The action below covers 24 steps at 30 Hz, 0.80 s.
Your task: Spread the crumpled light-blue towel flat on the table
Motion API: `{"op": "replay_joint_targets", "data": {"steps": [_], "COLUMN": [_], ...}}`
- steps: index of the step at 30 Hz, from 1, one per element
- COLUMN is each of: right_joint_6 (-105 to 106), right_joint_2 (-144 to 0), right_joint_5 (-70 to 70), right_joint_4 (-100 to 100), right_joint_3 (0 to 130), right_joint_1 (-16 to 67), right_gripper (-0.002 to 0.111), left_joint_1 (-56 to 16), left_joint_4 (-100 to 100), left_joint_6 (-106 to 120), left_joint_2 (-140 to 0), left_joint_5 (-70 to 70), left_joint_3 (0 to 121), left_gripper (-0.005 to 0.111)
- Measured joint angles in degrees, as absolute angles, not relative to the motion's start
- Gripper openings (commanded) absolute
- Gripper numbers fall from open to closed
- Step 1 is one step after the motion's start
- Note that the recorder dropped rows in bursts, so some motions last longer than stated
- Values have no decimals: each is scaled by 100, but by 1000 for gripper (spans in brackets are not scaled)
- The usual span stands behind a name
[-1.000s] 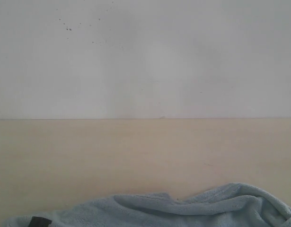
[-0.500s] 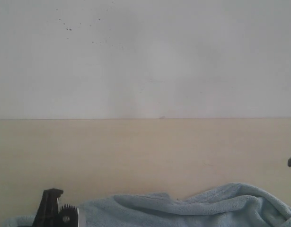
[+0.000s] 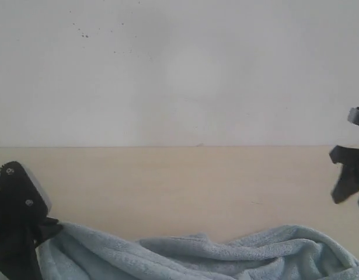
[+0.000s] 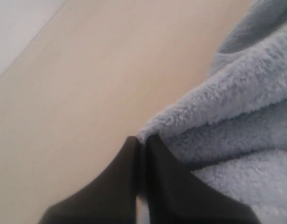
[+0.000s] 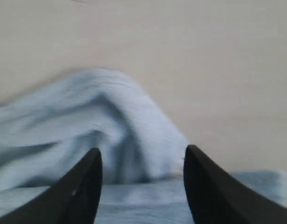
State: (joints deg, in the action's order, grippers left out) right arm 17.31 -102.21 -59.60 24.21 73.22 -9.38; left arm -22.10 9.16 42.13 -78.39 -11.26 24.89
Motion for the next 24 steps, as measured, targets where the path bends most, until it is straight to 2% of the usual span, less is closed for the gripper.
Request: {"op": "replay_joint_targets", "data": {"steps": [3, 6, 13, 19, 24], "right_joint_6": [112, -514, 685, 750, 856], "right_joint_2": [-10234, -10257, -10269, -10269, -10269], "right_joint_5": [-6340, -6665, -6943, -6779, -6468], "right_joint_4": [176, -820, 801, 640, 1187], "right_joint_3": [7393, 7396, 7249, 6280, 5967], "right_joint_1": [-950, -987, -965, -1001, -1560], "right_gripper": [51, 51, 51, 51, 51], "left_joint_1": [-1933, -1738, -1710, -1710, -1710], "left_joint_4": [1469, 1810, 1915, 1928, 1928], "left_joint_6": [4213, 4213, 4213, 4137, 3990], "left_joint_2": [-7875, -7874, -7874, -7874, -7864], "left_joint_5": [-1169, -1234, -1246, -1246, -1235], "left_joint_3": [2526, 2585, 2607, 2610, 2610], "left_gripper": [4, 4, 4, 4, 4]}}
